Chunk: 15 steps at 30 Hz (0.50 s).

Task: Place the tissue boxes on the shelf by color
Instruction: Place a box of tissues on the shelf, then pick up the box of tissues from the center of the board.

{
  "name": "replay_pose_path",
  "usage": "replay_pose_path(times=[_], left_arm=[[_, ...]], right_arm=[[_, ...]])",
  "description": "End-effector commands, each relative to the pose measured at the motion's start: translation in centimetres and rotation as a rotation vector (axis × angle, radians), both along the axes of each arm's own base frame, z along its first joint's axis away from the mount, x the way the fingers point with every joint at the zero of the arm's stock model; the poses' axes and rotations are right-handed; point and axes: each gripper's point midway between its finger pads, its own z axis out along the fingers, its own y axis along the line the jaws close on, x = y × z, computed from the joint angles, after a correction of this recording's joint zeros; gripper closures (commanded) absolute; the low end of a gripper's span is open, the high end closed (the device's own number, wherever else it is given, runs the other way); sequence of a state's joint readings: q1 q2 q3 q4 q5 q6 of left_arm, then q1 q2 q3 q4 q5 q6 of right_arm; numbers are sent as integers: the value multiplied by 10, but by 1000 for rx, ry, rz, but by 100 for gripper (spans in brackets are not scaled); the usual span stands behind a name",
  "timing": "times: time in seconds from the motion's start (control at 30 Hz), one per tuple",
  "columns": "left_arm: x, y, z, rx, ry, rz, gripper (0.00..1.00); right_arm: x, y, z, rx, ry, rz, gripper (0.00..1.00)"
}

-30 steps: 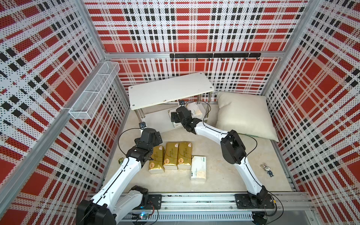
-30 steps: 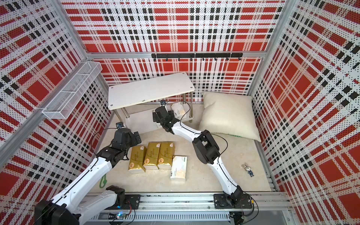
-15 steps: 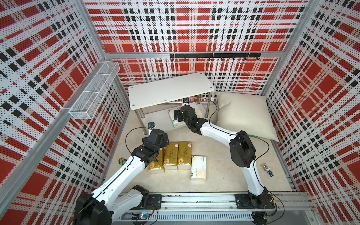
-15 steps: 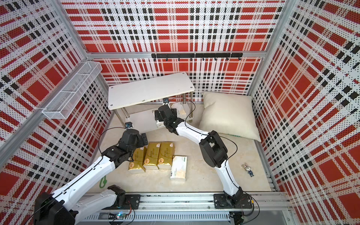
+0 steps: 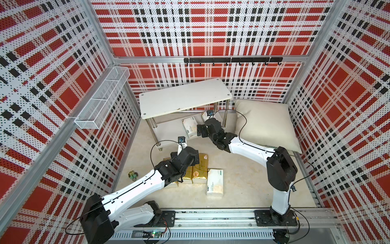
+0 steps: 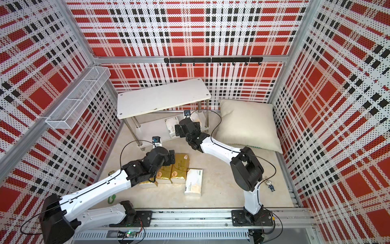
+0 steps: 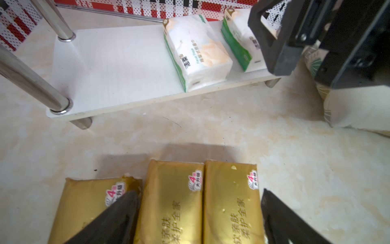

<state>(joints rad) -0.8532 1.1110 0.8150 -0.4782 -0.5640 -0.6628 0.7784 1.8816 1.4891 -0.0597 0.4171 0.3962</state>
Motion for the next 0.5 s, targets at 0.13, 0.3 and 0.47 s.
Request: replay_pose_path(times=[0.13,0.3,0.47], left_arm=[[-33,-54,-1,-69,46,-86,5],[-54,-79,-12,-69,83,-152,5],[-74,-106,-15,-76,103,-220,5]], right_arm=[[-28,-40,-2,-53,61,-48,0],[-45,-67,-14,-72,110,-78,0],[-65,-96,-20,-91,140,-108,0]])
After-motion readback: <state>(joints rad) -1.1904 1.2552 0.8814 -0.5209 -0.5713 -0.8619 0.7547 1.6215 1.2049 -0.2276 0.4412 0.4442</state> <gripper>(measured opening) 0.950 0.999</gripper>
